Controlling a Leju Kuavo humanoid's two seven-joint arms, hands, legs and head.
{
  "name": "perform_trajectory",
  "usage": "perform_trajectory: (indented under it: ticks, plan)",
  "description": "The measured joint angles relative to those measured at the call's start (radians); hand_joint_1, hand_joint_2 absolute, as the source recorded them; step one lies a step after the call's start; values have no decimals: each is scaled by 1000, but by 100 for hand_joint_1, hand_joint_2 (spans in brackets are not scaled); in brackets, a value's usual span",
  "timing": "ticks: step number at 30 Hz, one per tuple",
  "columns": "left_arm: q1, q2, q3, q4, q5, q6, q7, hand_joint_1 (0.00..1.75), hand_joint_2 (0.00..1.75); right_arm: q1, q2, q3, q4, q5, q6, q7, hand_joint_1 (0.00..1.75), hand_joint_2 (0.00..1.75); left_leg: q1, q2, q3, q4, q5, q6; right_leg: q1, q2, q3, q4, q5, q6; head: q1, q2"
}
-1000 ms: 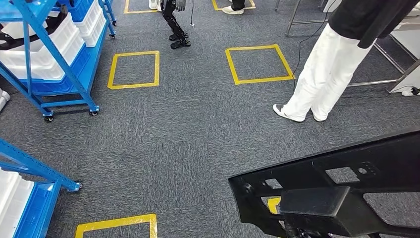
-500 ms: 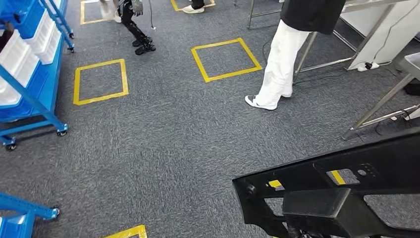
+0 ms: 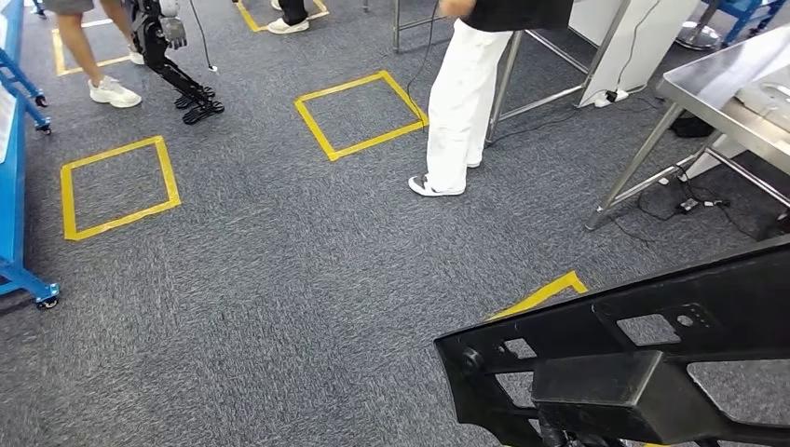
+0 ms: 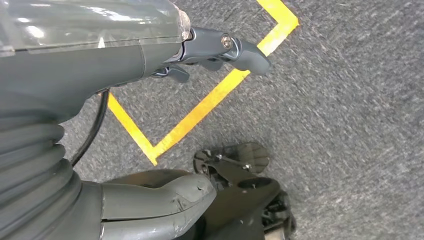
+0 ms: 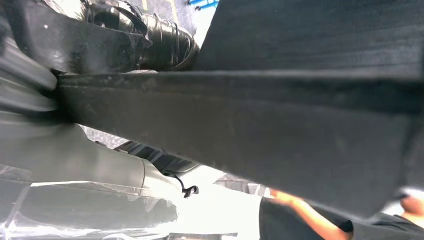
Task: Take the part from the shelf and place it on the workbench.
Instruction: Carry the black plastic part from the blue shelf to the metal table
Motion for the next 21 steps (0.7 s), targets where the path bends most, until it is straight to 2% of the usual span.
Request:
perform_trajectory:
  ticks: [1,2,4,5,6,7,8,9,11,12,13,15,16,17,19,20,21]
  plan:
    - [-1,0,0,0,0,0,1,0,175,2,0,0,0,0,0,1,175,175,1,13,3,-6,4,7,0,-9,-4,6,-4,6,0,0]
    - [-1,0,0,0,0,0,1,0,175,2,0,0,0,0,0,2,175,175,3,26,6,-12,8,14,1,-32,-14,26,-19,10,0,0]
    - [-1,0,0,0,1,-1,1,0,175,1,0,0,0,1,0,4,175,175,2,54,7,-19,12,22,4,-99,-61,125,-78,17,0,0]
    - [1,0,0,0,1,-2,2,0,175,0,0,0,0,1,0,4,175,175,0,70,6,-19,11,23,3,-119,-94,191,-110,21,0,0]
    - [3,0,0,0,2,-2,3,0,175,-1,0,0,0,1,0,5,175,175,-2,85,6,-19,9,23,1,-129,-120,245,-128,23,0,0]
    - [4,1,0,0,2,-2,4,0,175,0,0,0,0,1,0,6,175,175,-3,101,7,-19,7,23,0,-133,-132,269,-129,25,0,0]
    - [4,1,0,0,3,-2,4,0,175,0,0,0,0,1,0,6,175,175,-4,114,9,-19,5,22,-1,-137,-122,251,-109,25,0,0]
    - [3,1,0,0,3,-2,4,0,175,0,0,0,0,1,0,6,175,175,-4,126,13,-19,2,20,-1,-145,-89,193,-75,24,0,0]
    - [1,1,0,0,3,-3,5,0,175,-1,0,0,0,1,0,7,175,175,-6,146,23,-18,-5,13,5,-184,-13,51,-21,14,0,0]
    - [0,1,0,0,4,-3,5,0,175,-1,0,0,0,1,0,7,175,175,-8,153,27,-18,-9,8,9,-198,11,6,-8,7,0,0]
    - [-1,1,0,0,4,-3,6,0,175,-1,0,0,0,1,0,7,175,175,-9,161,30,-19,-11,3,14,-205,19,-10,-8,1,0,0]
    - [-3,1,0,0,5,-3,7,0,175,0,0,0,0,1,-1,8,175,175,-10,175,37,-20,-15,-8,15,-185,19,-13,-6,-10,0,0]
    - [-4,0,0,0,6,-3,7,0,175,2,0,-1,0,1,-1,8,175,175,-8,167,39,-16,-21,-13,12,-175,20,-17,-4,-16,0,0]
    - [-5,0,0,0,6,-3,7,0,175,2,0,-1,-1,1,-1,8,175,175,-7,147,34,0,-35,-18,9,-164,22,-22,-1,-22,0,0]
    - [-4,0,0,1,7,-3,7,0,175,0,0,0,-1,1,-1,8,175,175,-3,91,-8,97,-93,-24,5,-144,23,-28,3,-32,0,0]
    - [-2,0,0,1,7,-3,7,0,175,-1,0,0,-2,1,-1,8,175,175,-2,74,-43,168,-127,-25,5,-133,23,-28,3,-35,0,0]
    - [0,0,0,1,7,-3,7,0,175,-1,0,0,-2,1,-1,9,175,175,-2,68,-76,233,-149,-26,6,-119,23,-27,3,-35,0,0]
